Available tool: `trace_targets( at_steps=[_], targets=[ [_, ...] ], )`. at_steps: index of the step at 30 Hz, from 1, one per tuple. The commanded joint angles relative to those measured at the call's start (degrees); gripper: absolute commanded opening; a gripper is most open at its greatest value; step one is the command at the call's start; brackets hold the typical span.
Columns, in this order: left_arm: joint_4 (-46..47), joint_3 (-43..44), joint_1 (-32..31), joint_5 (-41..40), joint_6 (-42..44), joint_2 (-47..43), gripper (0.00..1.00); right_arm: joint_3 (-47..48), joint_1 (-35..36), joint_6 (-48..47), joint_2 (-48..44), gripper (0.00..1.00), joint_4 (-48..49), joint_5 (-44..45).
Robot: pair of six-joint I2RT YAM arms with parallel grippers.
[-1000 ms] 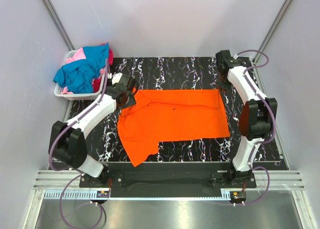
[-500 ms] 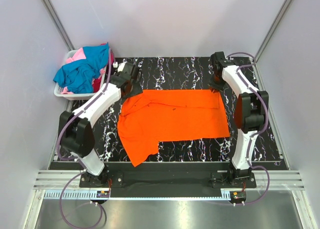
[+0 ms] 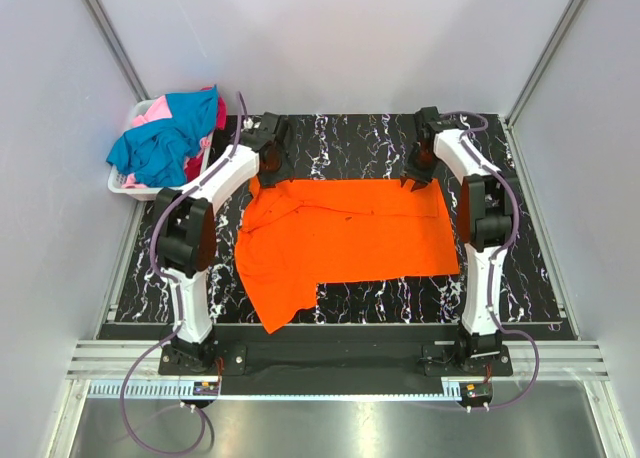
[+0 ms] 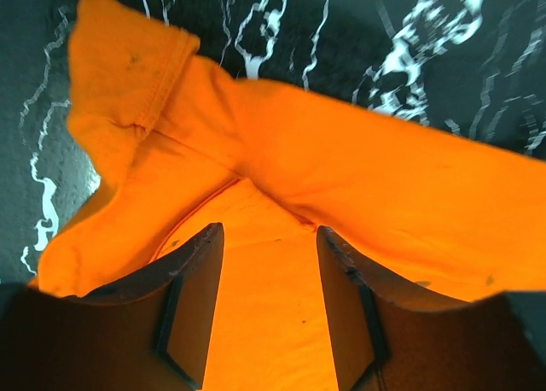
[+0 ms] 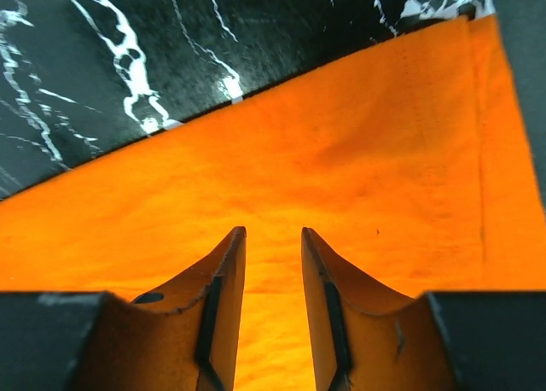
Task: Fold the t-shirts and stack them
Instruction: Fold the tshirt
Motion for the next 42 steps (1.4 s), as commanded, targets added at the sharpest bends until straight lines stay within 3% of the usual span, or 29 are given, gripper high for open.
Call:
trace_targets(
  at_steps=[1, 11, 26, 33, 38, 42],
  targets=[
    [-1.79, 3.66, -0.04, 2.01, 0.07, 0.34, 0.52, 1.97, 0.34, -0.29, 1.45, 0.40, -1.40, -2.41],
    [-2.85, 3.49, 0.14, 2.01, 2.09, 0.79, 0.52, 8.29, -1.41, 1.20, 9.62, 0.36, -7.64, 2.69],
    [-4.42, 4.62, 4.88, 1.74, 4.90, 2.01, 0.52, 40.28, -10.81, 2.26, 28.52, 0.34, -20.92, 6.39],
    [-4.60, 10.68, 6.38, 4.37, 4.90, 7.72, 0.52, 40.56, -12.23, 3.23, 28.88, 0.31, -19.43, 2.79],
    [-3.90, 23.05, 7.34, 13.77, 3.24, 18.00, 0.52, 39.59, -12.23, 3.14, 28.61, 0.28, -18.02, -1.70],
    [-1.36, 27.13, 8.05, 20.02, -0.45, 22.49, 0.51, 38.45, -12.23, 2.70, 27.65, 0.28, -17.67, -1.70]
  ],
)
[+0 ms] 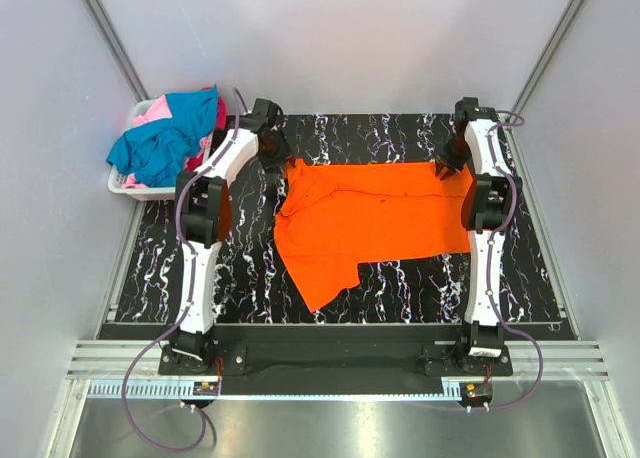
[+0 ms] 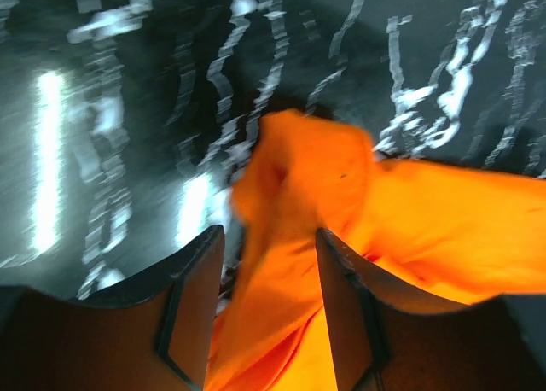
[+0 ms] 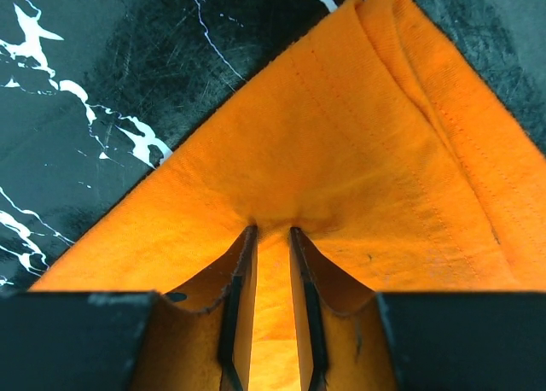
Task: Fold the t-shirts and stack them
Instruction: Fold the tshirt
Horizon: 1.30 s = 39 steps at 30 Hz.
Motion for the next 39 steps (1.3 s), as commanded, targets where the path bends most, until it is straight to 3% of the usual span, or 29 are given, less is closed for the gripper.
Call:
trace_targets(
  at_steps=[1, 9, 17, 21, 22, 34, 39],
  targets=[
    [3.58, 3.81, 1.03, 8.13, -3.30, 1.73, 0.50, -1.18, 0.30, -0.38, 1.11, 0.28, 1.41, -1.75],
    [9.74, -0.67, 2.26, 9.71, -5.32, 1.64, 0.47, -1.44, 0.30, -1.00, 1.29, 0.28, 1.50, -1.92],
    [12.82, -1.29, 2.62, 12.53, -6.47, 3.40, 0.32, -1.44, 0.30, -1.61, 1.02, 0.28, 1.59, -1.22],
    [12.82, -1.55, 2.70, 11.30, -6.03, 3.40, 0.14, -1.44, 0.38, -1.79, 1.11, 0.28, 1.50, -0.96],
    [12.82, -1.99, 2.70, 11.13, -6.03, 3.32, 0.01, -1.44, 0.30, -1.70, 1.11, 0.28, 1.59, -0.87],
    [13.00, -9.11, 5.43, 3.14, -3.04, -9.07, 0.00, -1.44, 0.03, -0.21, 0.50, 0.26, 1.68, 0.89],
    [13.00, -9.81, 7.18, 2.42, -1.64, -12.33, 0.00, -1.36, -0.49, 0.14, 0.41, 0.19, 1.59, 1.42]
  ],
)
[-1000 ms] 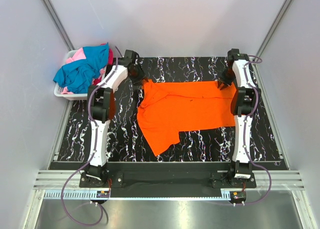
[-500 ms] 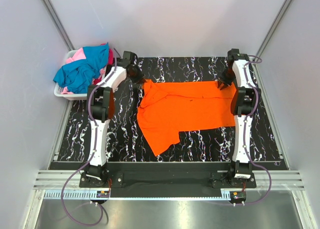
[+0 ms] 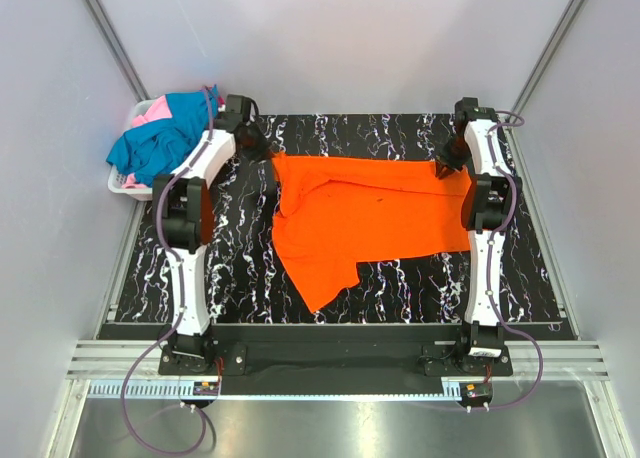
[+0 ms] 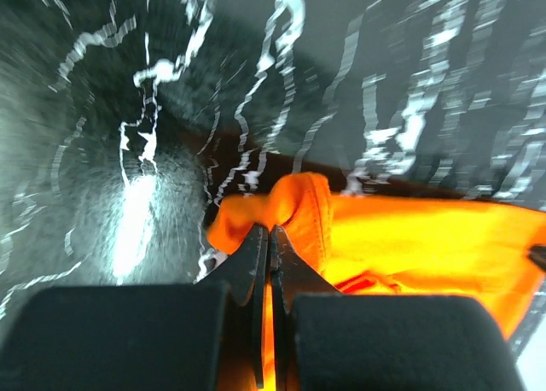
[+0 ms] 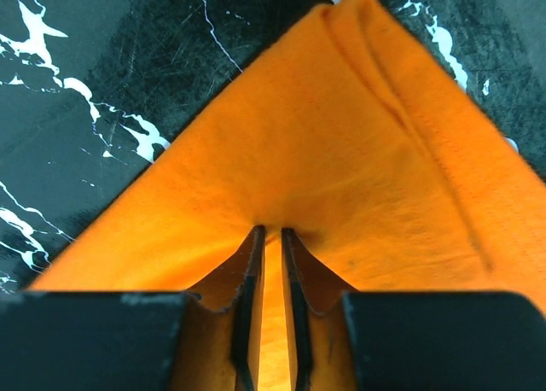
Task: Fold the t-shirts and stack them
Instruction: Fold the tshirt
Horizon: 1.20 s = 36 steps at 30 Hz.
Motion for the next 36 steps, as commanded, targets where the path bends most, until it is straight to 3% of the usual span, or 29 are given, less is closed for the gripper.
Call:
trace_targets(
  at_steps=[1, 6, 9, 11, 12, 14, 26, 36],
  targets=[
    [2.20, -0.35, 1.92, -3.06, 2.36, -6.69, 0.00, -0.88, -0.54, 0.36, 0.43, 0.18, 1.20, 1.94],
    [2.29, -1.58, 3.33, -2.01, 3.42, -7.66, 0.00, 0.09, -2.20, 0.80, -0.01, 0.05, 1.37, 2.65],
    [2.29, -1.93, 3.77, -0.34, 4.04, -6.87, 0.23, 0.62, -3.26, 1.42, -0.27, 0.00, 1.37, 3.17],
    [2.38, -1.93, 3.85, 1.24, 4.39, -6.43, 0.47, 0.80, -3.79, 1.59, -0.10, 0.00, 1.64, 3.00],
    [2.29, -1.93, 3.85, 1.59, 4.39, -6.00, 0.53, 0.97, -3.88, 1.51, -0.01, 0.00, 1.72, 3.26],
    [2.38, -2.28, 3.85, 1.60, 4.39, -5.99, 0.58, 1.41, -4.14, 1.77, 0.34, 0.00, 1.90, 3.35],
    [2.29, -2.72, 3.07, 9.33, 1.93, -3.18, 0.59, 2.64, -5.37, 1.86, 1.04, 0.00, 2.25, 2.83],
    [3.69, 6.66, -3.17, 12.93, -1.76, 6.91, 0.47, -0.08, -5.37, 1.94, 0.43, 0.00, 2.78, 0.19]
  ],
)
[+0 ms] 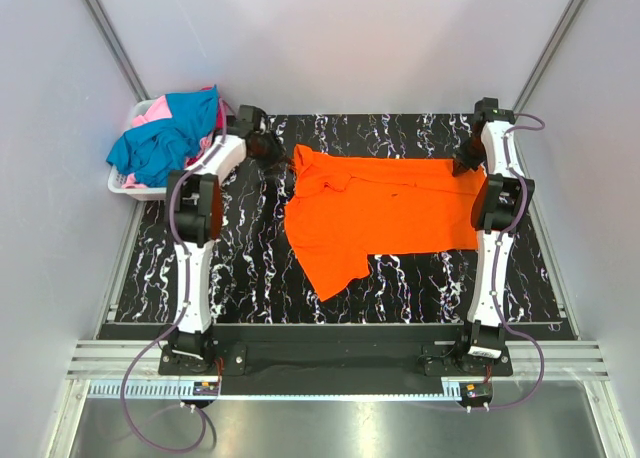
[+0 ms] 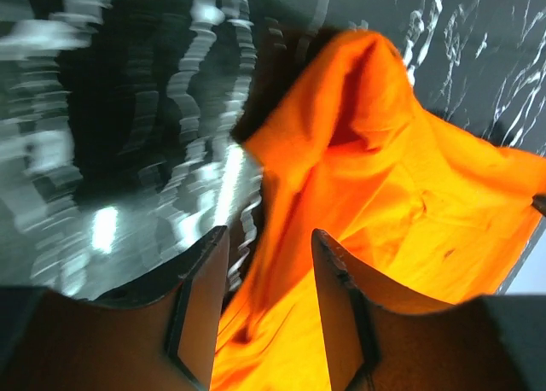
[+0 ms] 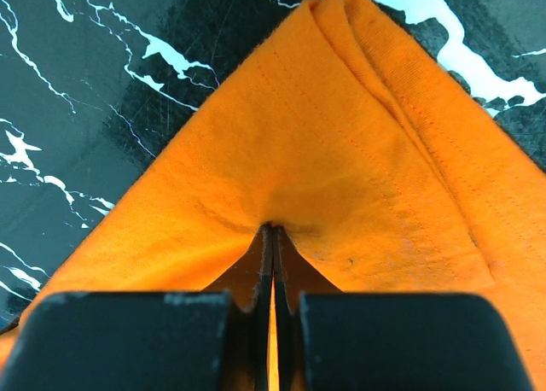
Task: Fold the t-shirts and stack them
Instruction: Fold the tshirt
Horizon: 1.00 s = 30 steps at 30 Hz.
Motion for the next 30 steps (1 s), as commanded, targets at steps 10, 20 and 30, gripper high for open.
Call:
trace_targets(
  at_steps=[10, 20, 30],
  targets=[
    [3.92, 7.04, -4.00, -5.46, -1.64, 4.79, 0.52, -2.69, -0.19, 0.30, -0.43, 0.00, 1.49, -3.78],
    [4.01, 3.43, -4.08, -13.56, -0.40, 2.93, 0.53, -2.43, -0.10, 0.22, -0.07, 0.00, 2.02, -5.28],
    [8.92, 0.98, -4.08, -14.44, -0.23, 1.01, 0.46, -3.05, 0.16, -0.05, -0.25, 0.00, 1.93, -5.46]
  ],
)
